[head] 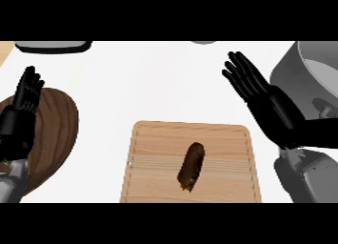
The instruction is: Pick the sweet potato from the cutting board and place it in the pot
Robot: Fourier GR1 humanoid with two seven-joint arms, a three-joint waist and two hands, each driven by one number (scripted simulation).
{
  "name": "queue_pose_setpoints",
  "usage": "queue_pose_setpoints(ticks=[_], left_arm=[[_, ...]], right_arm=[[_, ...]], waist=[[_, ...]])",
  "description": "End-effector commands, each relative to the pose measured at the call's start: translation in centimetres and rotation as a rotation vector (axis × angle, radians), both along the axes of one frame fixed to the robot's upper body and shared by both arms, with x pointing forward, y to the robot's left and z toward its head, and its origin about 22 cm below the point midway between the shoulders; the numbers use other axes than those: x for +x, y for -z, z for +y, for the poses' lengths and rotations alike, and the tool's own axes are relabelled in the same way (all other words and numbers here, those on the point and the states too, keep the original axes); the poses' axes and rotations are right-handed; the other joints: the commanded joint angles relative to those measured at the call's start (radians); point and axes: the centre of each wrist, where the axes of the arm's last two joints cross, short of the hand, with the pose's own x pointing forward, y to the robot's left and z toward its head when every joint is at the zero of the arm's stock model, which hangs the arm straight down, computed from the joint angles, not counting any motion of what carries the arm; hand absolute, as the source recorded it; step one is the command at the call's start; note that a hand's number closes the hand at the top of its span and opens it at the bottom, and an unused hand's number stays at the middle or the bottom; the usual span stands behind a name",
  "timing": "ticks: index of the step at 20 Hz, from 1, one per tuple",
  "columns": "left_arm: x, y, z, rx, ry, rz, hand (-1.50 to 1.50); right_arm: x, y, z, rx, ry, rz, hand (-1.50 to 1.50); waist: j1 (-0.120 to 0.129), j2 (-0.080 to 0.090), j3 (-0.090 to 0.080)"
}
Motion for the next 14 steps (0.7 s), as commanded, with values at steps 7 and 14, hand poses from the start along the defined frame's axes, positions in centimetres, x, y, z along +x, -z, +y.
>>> queue_pose_setpoints(ticks=[7,14], left_arm=[[1.2,-0.6,-2.8,-0.169,0.083,0.016,0.0],[2.2,-1.6,-1.5,-0.27,0.119,0.027,0.0]], right_arm=[[3.4,-8.3,-2.4,-0.889,-0.025,-0.059,1.5],[2.3,-5.6,-2.9,-0.99,-0.042,-0.15,-1.5]], waist=[[0.01,-0.023,-0.058],[-0.011,-0.005,-0.013]])
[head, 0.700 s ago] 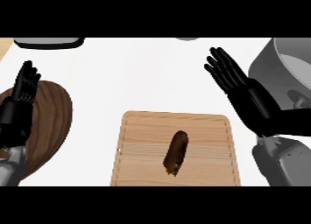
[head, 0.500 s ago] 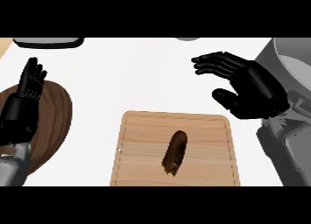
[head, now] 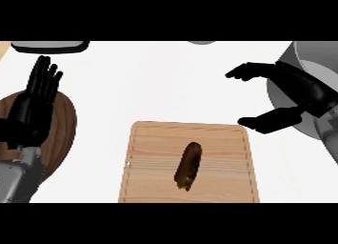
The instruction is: Pick the sweet potato from the cutting board and place it in the pot
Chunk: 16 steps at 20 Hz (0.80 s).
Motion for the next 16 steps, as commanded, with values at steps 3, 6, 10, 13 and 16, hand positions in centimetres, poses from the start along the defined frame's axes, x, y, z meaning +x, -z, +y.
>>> queue_pose_setpoints(ticks=[3,6,10,13,16], left_arm=[[0.4,2.2,-0.9,-0.025,-0.015,0.014,0.0],[0.4,-0.1,-0.8,-0.045,0.021,0.023,0.0],[0.7,0.0,-0.3,-0.041,0.022,0.021,0.0],[0.9,0.3,-0.8,-0.038,0.022,0.006,0.0],[1.9,-1.1,-0.9,-0.045,0.038,0.023,0.0]], right_arm=[[-2.2,-1.1,0.5,-0.194,-0.142,-0.052,-1.5],[-2.1,-1.2,3.0,-0.347,-0.151,-0.009,-1.5],[-2.4,-3.4,6.3,-0.518,-0.197,0.088,-1.5],[-3.0,-3.0,9.8,-0.606,-0.239,0.129,-1.5],[-2.7,-1.7,13.6,-0.639,-0.221,0.157,-1.5]], waist=[[-0.008,-0.002,0.003],[0.006,-0.003,0.003],[0.01,-0.005,0.001],[0.01,-0.003,0.001],[0.013,-0.001,0.002]])
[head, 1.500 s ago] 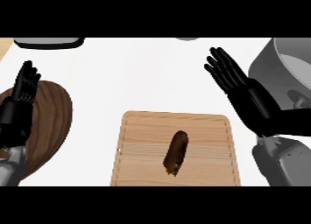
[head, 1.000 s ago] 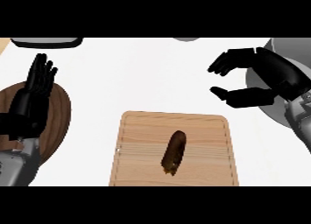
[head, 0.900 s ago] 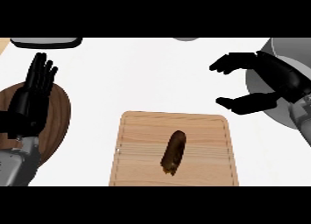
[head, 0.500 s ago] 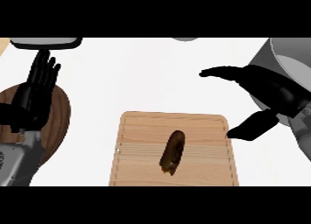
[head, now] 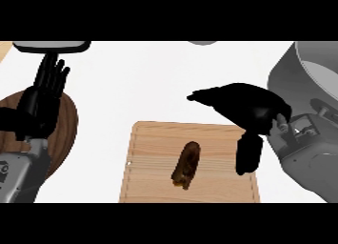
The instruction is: Pick the sweet potato from the cutting board and place it in the pot
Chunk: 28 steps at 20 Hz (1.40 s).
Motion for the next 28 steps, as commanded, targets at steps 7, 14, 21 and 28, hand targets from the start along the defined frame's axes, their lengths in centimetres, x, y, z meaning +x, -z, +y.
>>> queue_pose_setpoints(ticks=[7,14,21,28], left_arm=[[0.1,-0.6,-0.5,-0.008,-0.017,0.007,0.0],[-1.1,-0.2,0.9,0.001,-0.007,-0.004,0.0],[-2.0,0.5,1.8,0.0,-0.012,-0.008,0.0],[-1.0,1.4,0.8,-0.011,-0.012,0.007,0.0]], right_arm=[[-0.8,3.0,6.1,-0.189,0.048,0.093,-1.5],[-0.5,7.7,7.0,-0.232,0.07,0.179,-1.5],[-3.7,9.9,7.3,-0.175,0.039,0.148,-1.5],[-3.1,11.4,7.4,-0.235,0.033,0.126,-1.5]], waist=[[-0.008,-0.001,0.001],[0.001,0.001,0.002],[-0.002,0.0,0.002],[-0.004,0.001,0.002]])
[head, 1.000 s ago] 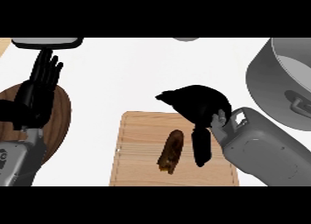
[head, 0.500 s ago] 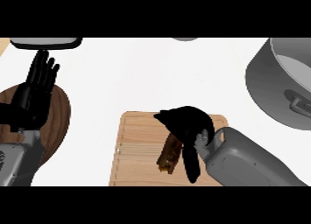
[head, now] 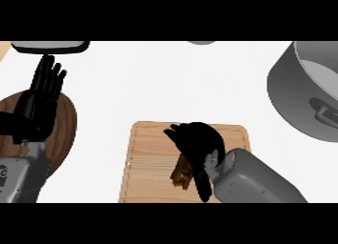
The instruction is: Pick the sweet potato from the cutting board and place it in the pot
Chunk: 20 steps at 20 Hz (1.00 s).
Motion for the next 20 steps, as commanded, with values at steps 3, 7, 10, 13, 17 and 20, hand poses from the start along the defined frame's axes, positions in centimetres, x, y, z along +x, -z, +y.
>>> queue_pose_setpoints(ticks=[3,7,10,13,17,20], left_arm=[[0.4,0.1,0.1,0.003,0.015,-0.002,0.0],[0.4,-0.8,-0.5,-0.001,0.006,-0.006,0.0],[0.3,-1.6,0.5,0.012,0.005,-0.03,0.0],[0.0,1.0,1.0,0.0,-0.004,0.004,0.0],[0.2,-2.4,-0.4,0.007,0.01,-0.009,0.0],[0.0,-1.3,-0.6,0.003,0.002,0.011,0.0]], right_arm=[[0.0,2.3,0.2,-0.13,0.037,-0.039,-1.5],[0.4,2.7,0.7,-0.127,0.042,-0.019,-1.5],[-1.8,5.1,1.6,-0.114,0.06,-0.01,-1.5],[-1.5,6.5,1.6,-0.106,0.026,-0.014,-1.5],[-0.8,8.3,1.0,-0.089,0.03,0.005,-1.5],[-0.3,9.7,2.5,-0.085,0.037,0.025,-1.5]], waist=[[0.0,0.001,0.0],[0.0,0.0,0.0],[-0.001,0.0,0.0],[0.001,0.001,0.0],[0.002,0.0,0.0],[0.006,0.001,0.0]])
